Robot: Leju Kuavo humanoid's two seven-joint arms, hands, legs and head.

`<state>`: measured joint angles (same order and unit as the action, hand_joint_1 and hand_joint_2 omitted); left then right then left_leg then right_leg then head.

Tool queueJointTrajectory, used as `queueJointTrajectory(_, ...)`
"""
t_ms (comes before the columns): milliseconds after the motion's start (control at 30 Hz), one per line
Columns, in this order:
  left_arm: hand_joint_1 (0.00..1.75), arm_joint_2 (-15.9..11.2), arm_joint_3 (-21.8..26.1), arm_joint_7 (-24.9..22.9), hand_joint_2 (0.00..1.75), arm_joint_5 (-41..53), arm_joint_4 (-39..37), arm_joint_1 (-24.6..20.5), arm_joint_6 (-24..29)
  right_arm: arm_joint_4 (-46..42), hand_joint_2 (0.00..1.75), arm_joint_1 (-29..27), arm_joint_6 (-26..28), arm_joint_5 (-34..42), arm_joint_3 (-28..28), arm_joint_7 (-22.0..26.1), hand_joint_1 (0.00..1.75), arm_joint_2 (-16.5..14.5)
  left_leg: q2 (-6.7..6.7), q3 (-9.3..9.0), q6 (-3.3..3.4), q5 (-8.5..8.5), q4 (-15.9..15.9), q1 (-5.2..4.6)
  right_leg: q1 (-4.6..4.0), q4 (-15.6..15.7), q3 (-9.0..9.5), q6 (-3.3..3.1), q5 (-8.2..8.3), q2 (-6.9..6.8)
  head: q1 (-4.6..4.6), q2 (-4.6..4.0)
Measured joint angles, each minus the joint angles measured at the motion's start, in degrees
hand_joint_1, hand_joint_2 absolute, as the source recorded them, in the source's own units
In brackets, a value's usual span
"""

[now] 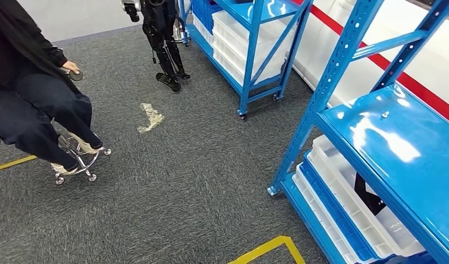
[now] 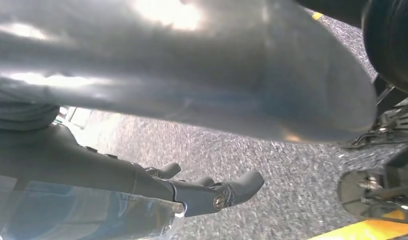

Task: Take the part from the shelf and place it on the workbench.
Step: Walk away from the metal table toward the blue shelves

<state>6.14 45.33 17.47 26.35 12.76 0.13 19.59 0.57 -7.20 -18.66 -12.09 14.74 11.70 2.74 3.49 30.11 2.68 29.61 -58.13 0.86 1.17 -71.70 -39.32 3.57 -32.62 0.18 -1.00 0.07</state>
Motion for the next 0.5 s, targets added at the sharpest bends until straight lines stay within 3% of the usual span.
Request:
queueJointTrajectory(67, 0.00, 0.1, 0.2, 0.1, 0.00, -0.1, 0.0, 0.0, 0.1, 0.0, 0.00, 0.0, 0.0, 0.0, 0.0, 0.0, 0.00, 0.1, 1.18, -0.51, -0.52, 0.40, 0.0, -0.13, -0.03, 8.2, 4.37, 0.73, 2.95, -2.67, -0.06, 0.00)
queueJointTrajectory(133, 0.00, 0.2, 0.4, 0.2, 0.00, -0.1, 0.0, 0.0, 0.2, 0.0, 0.00, 0.2, 0.1, 0.0, -0.1, 0.1, 0.00, 0.1, 2.20, -1.05, -1.32, 0.97, -0.1, -0.38, -0.43, 12.8, 6.84, 0.19, 4.63, -4.78, 0.01, 0.00)
queueJointTrajectory(167, 0.00, 0.2, 0.5, 0.2, 0.00, -0.1, 0.0, -0.1, 0.1, 0.0, 0.00, 0.3, 0.1, 0.0, -0.2, 0.1, 0.00, 0.1, 2.76, -1.34, -1.72, 1.21, 0.1, -0.41, -0.72, 12.9, 6.87, -0.38, 4.81, -4.77, 0.07, 0.00)
queueJointTrajectory(233, 0.00, 0.4, 0.5, 0.2, 0.00, -0.2, 0.0, -0.4, 0.1, 0.0, 0.00, 0.3, 0.4, 0.0, -0.4, 0.1, 0.00, 0.1, 3.27, -1.94, -2.48, 1.65, 0.2, -0.14, -0.60, 13.2, 7.00, -1.45, 4.94, -3.36, 0.21, 0.00)
queueJointTrajectory(300, 0.00, 0.5, 0.6, 0.2, 0.00, -0.2, 0.0, -0.5, 0.0, 0.0, 0.00, 0.3, 0.7, 0.0, -0.6, 0.1, 0.00, 0.1, 0.69, -1.25, -3.02, 3.64, -2.2, 0.15, -0.03, 13.5, 7.40, -2.42, 5.20, -2.01, 0.43, 0.00)
queueJointTrajectory(367, 0.00, 0.6, 0.6, 0.2, 0.00, -0.3, 0.0, -0.4, -0.1, 0.0, 0.00, 0.4, 0.8, 0.0, -0.9, 0.1, 0.00, 0.1, -2.64, 2.09, -3.18, 7.64, -9.2, 0.28, 0.01, 13.5, 7.51, -3.16, 5.35, -0.63, 0.66, 0.00)
queueJointTrajectory(400, 0.00, 0.7, 0.6, 0.2, 0.00, -0.3, 0.0, -0.3, -0.1, 0.0, 0.00, 0.4, 0.8, 0.0, -1.0, 0.1, 0.00, 0.1, -3.31, 4.14, -3.20, 9.28, -13.1, 0.28, -0.14, 13.5, 7.50, -3.39, 5.37, 0.12, 0.68, 0.00)
queueJointTrajectory(433, 0.00, 0.7, 0.6, 0.2, 0.00, -0.4, 0.0, -0.2, -0.1, 0.0, 0.00, 0.5, 0.8, 0.0, -1.1, 0.1, 0.00, 0.0, -3.56, 5.71, -3.20, 9.84, -15.7, 0.28, -0.28, 13.5, 7.53, -3.46, 5.35, 0.95, 0.67, 0.00)
queueJointTrajectory(467, 0.00, 0.7, 0.6, 0.2, 0.00, -0.4, 0.0, -0.1, -0.1, 0.0, 0.00, 0.4, 0.8, 0.0, -1.2, 0.1, 0.00, 0.0, -3.65, 6.38, -3.18, 9.13, -16.2, 0.29, -0.38, 13.5, 7.60, -3.46, 5.34, 1.79, 0.68, 0.00)
queueJointTrajectory(500, 0.00, 0.7, 0.6, 0.2, 0.00, -0.5, 0.0, -0.1, -0.1, 0.0, 0.00, 0.4, 0.8, 0.0, -1.3, 0.1, 0.00, 0.0, -3.80, 5.93, -3.11, 7.25, -14.4, 0.33, -0.41, 13.5, 7.73, -3.46, 5.33, 2.65, 0.68, 0.00)
